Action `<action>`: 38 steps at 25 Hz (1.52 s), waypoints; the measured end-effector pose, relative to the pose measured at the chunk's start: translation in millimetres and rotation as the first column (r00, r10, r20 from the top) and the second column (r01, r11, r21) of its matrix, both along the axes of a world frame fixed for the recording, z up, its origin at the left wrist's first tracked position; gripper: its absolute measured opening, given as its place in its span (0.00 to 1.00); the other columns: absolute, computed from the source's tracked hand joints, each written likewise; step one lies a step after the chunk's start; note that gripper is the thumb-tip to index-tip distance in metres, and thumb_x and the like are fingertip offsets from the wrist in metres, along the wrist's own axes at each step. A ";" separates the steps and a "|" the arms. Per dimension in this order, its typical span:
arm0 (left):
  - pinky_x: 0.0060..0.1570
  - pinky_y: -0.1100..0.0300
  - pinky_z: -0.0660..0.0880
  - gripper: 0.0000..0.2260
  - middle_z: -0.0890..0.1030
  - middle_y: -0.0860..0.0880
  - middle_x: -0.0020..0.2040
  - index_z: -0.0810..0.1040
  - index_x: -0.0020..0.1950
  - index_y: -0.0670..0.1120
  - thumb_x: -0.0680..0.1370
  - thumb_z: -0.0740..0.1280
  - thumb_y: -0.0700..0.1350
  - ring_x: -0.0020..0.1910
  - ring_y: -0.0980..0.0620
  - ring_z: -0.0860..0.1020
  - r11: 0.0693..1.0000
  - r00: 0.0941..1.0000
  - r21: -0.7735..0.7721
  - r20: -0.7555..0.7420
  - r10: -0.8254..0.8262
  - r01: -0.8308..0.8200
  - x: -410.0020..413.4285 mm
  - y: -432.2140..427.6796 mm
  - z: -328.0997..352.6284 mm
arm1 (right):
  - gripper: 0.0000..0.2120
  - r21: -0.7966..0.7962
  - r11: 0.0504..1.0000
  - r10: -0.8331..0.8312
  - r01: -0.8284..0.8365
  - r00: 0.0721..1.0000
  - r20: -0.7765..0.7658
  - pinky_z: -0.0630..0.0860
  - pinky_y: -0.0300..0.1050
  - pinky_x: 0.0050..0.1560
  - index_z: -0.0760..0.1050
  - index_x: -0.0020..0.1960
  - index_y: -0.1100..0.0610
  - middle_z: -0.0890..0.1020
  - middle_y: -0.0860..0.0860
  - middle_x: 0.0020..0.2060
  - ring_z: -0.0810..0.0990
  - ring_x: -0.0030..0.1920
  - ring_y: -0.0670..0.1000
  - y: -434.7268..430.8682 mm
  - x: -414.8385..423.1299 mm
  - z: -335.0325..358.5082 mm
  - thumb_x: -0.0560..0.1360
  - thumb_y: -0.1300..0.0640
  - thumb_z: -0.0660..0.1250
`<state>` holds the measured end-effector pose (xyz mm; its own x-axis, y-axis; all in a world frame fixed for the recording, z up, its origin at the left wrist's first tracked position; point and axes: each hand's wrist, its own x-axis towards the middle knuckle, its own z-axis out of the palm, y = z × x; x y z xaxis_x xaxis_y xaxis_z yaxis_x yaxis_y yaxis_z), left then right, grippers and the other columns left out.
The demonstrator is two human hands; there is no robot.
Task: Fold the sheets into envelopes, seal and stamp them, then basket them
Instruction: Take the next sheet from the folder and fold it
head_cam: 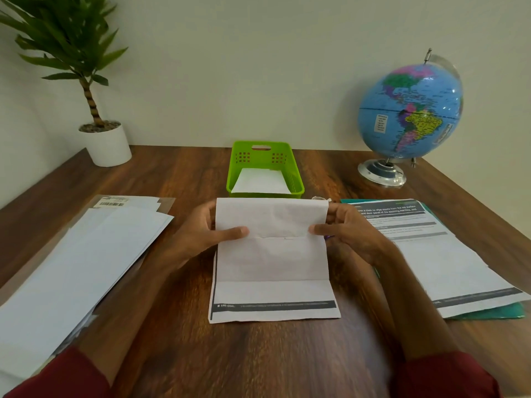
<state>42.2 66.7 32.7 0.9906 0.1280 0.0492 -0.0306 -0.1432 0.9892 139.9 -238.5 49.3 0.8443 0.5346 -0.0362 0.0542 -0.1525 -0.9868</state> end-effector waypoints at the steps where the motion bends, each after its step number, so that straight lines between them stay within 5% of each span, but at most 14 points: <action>1: 0.43 0.63 0.82 0.23 0.87 0.59 0.49 0.77 0.57 0.54 0.65 0.81 0.48 0.50 0.56 0.85 0.999 0.999 0.010 -0.009 -0.033 0.033 -2.4 -2.1 1.7 | 0.19 0.001 1.000 -0.004 0.004 1.000 0.011 0.83 0.50 0.56 0.79 0.64 0.54 0.87 0.51 0.57 0.86 0.57 0.54 -1.1 0.8 0.7 0.75 0.68 0.72; 6: 0.52 0.54 0.83 0.16 0.87 0.51 0.53 0.82 0.58 0.46 0.72 0.76 0.45 0.52 0.51 0.86 1.000 1.000 -0.018 0.013 -0.007 0.007 -3.5 -6.0 2.4 | 0.20 0.147 0.981 -0.137 0.128 0.989 0.056 0.84 0.52 0.56 0.76 0.67 0.60 0.86 0.52 0.60 0.86 0.58 0.54 1.4 1.0 3.1 0.76 0.65 0.72; 12: 0.49 0.52 0.84 0.14 0.87 0.50 0.51 0.81 0.59 0.49 0.74 0.74 0.48 0.49 0.48 0.87 0.995 0.992 -0.033 0.083 0.098 -0.096 0.0 -6.4 2.9 | 0.17 0.139 0.975 -0.184 0.175 0.982 0.053 0.83 0.56 0.57 0.78 0.64 0.59 0.86 0.53 0.59 0.87 0.55 0.53 7.7 -1.1 0.0 0.76 0.63 0.73; 18: 0.53 0.51 0.81 0.10 0.86 0.48 0.55 0.81 0.62 0.49 0.83 0.64 0.49 0.53 0.46 0.85 0.986 0.992 -0.116 0.030 0.125 -0.120 5.6 -4.4 -3.9 | 0.13 0.178 0.943 -0.309 0.282 0.939 0.152 0.85 0.47 0.52 0.82 0.60 0.57 0.87 0.49 0.55 0.87 0.52 0.50 12.8 -3.0 -3.3 0.76 0.62 0.74; 23: 0.35 0.55 0.79 0.25 0.86 0.43 0.50 0.80 0.63 0.49 0.84 0.50 0.61 0.42 0.47 0.84 0.967 0.992 -0.249 -0.128 0.020 -0.051 1.8 -2.1 6.3 | 0.07 0.191 0.945 -0.316 0.264 0.890 0.329 0.80 0.34 0.50 0.86 0.50 0.60 0.87 0.51 0.53 0.85 0.54 0.45 9.8 -1.8 -1.9 0.77 0.69 0.71; 26: 0.42 0.49 0.82 0.19 0.86 0.44 0.55 0.79 0.64 0.52 0.81 0.61 0.60 0.48 0.46 0.85 0.977 0.993 -0.214 -0.111 -0.042 0.017 -0.7 -5.7 8.5 | 0.09 0.168 0.949 -0.313 0.268 0.873 0.374 0.79 0.32 0.49 0.86 0.50 0.59 0.86 0.50 0.55 0.84 0.54 0.43 10.3 1.1 -2.9 0.78 0.69 0.70; 29: 0.49 0.46 0.83 0.24 0.85 0.45 0.58 0.77 0.67 0.51 0.72 0.77 0.46 0.56 0.44 0.84 0.983 0.996 -0.172 -0.039 -0.075 0.067 -1.0 -4.8 0.9 | 0.10 0.178 0.939 -0.340 0.295 0.878 0.338 0.80 0.34 0.48 0.86 0.51 0.59 0.87 0.50 0.55 0.84 0.55 0.47 12.8 -0.4 -5.2 0.80 0.67 0.67; 34: 0.55 0.48 0.82 0.32 0.85 0.47 0.59 0.76 0.68 0.49 0.66 0.82 0.43 0.59 0.46 0.83 0.987 0.999 -0.161 0.041 -0.016 0.022 0.5 0.7 -0.9 | 0.15 0.313 0.915 -0.269 0.255 0.963 0.001 0.83 0.43 0.48 0.77 0.67 0.59 0.86 0.54 0.56 0.86 0.55 0.55 11.4 0.8 1.3 0.85 0.56 0.58; 38: 0.53 0.50 0.83 0.30 0.85 0.48 0.58 0.77 0.66 0.47 0.65 0.83 0.44 0.57 0.46 0.84 0.987 0.992 -0.156 0.115 0.050 -0.031 0.7 -0.1 0.0 | 0.12 0.205 0.961 -0.186 0.185 0.982 -0.016 0.82 0.39 0.45 0.78 0.64 0.52 0.88 0.43 0.52 0.87 0.52 0.49 12.5 -2.6 6.0 0.81 0.55 0.67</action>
<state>43.0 66.6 32.7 0.9728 0.1830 0.1422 -0.1459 0.0071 0.9893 137.3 -226.1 55.3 0.9293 0.3642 0.0607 0.0475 0.0451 -0.9979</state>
